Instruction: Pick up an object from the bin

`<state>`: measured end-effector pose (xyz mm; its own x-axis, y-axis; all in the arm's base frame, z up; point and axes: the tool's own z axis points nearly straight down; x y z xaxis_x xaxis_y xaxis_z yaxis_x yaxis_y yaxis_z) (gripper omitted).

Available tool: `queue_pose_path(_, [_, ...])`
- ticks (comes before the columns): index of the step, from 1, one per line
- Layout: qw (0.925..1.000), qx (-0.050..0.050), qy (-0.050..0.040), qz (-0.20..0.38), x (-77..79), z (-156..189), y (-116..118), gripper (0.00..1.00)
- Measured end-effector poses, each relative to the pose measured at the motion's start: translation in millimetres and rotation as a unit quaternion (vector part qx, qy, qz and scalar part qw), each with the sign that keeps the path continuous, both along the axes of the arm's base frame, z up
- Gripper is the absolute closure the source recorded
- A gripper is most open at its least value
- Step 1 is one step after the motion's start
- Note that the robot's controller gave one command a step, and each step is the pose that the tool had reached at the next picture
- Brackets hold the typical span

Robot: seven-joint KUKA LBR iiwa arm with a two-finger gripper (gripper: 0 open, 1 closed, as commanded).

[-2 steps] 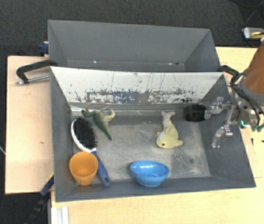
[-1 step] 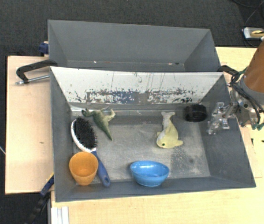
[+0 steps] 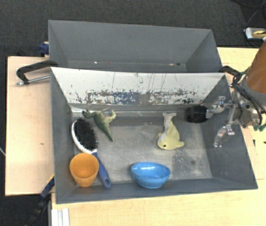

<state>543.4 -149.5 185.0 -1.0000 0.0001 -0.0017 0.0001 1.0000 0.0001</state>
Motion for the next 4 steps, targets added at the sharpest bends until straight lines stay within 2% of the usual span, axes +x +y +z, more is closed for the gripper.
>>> queue_pose_path(1, [0.9973,0.002,0.0025,-0.073,28.5,-59.9,65.6,0.0])
queue_pose_path(2, [0.998,-0.001,-0.004,0.063,9.6,-111.9,95.5,0.0])
queue_pose_path(3, [0.9979,-0.001,-0.008,0.064,12.2,-109.3,96.3,1.0])
queue_pose_path(4, [0.9938,-0.001,-0.0066,0.111,-1.3,24.1,102.5,1.0])
